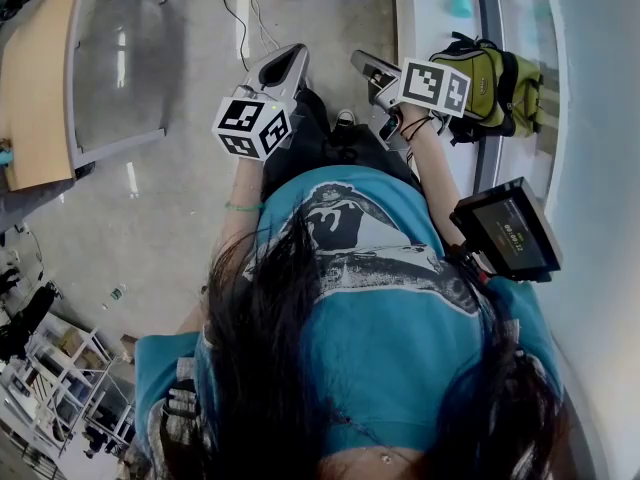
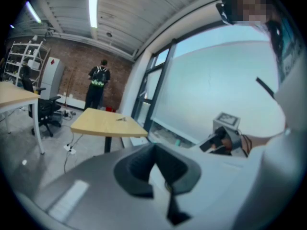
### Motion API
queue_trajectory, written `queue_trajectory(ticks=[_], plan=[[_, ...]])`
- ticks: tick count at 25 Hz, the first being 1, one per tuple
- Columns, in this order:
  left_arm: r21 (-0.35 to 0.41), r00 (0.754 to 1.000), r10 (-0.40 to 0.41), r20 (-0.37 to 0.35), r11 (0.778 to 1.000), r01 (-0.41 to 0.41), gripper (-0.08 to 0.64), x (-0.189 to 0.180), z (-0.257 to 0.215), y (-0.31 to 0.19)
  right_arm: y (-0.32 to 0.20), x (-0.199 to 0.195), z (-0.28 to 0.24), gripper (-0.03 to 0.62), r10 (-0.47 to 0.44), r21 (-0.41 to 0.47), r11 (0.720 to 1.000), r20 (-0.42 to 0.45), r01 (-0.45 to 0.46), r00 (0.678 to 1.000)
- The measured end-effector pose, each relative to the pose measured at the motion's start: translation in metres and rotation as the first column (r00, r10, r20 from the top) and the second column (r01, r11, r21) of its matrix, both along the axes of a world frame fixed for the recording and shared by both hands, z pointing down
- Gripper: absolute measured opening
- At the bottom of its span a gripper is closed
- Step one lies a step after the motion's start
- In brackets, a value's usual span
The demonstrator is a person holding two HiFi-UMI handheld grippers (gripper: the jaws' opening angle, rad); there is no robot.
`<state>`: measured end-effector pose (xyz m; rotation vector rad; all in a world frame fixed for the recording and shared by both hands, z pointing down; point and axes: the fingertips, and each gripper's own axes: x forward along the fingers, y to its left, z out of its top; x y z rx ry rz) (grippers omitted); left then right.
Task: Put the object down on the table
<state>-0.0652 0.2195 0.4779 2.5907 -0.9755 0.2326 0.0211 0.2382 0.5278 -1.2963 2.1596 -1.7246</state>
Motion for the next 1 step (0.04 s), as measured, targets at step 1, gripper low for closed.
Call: queue_trajectory(ticks=[1], plan=[[-0.001,1.0,-0.001,0.0,1.0,0.001,0.002,-0.0005,0.0,-0.0004,0.0,-0.0006,0.0001,0.018,-0.001,-0.002,1.0,0.001,0.001,1.0]])
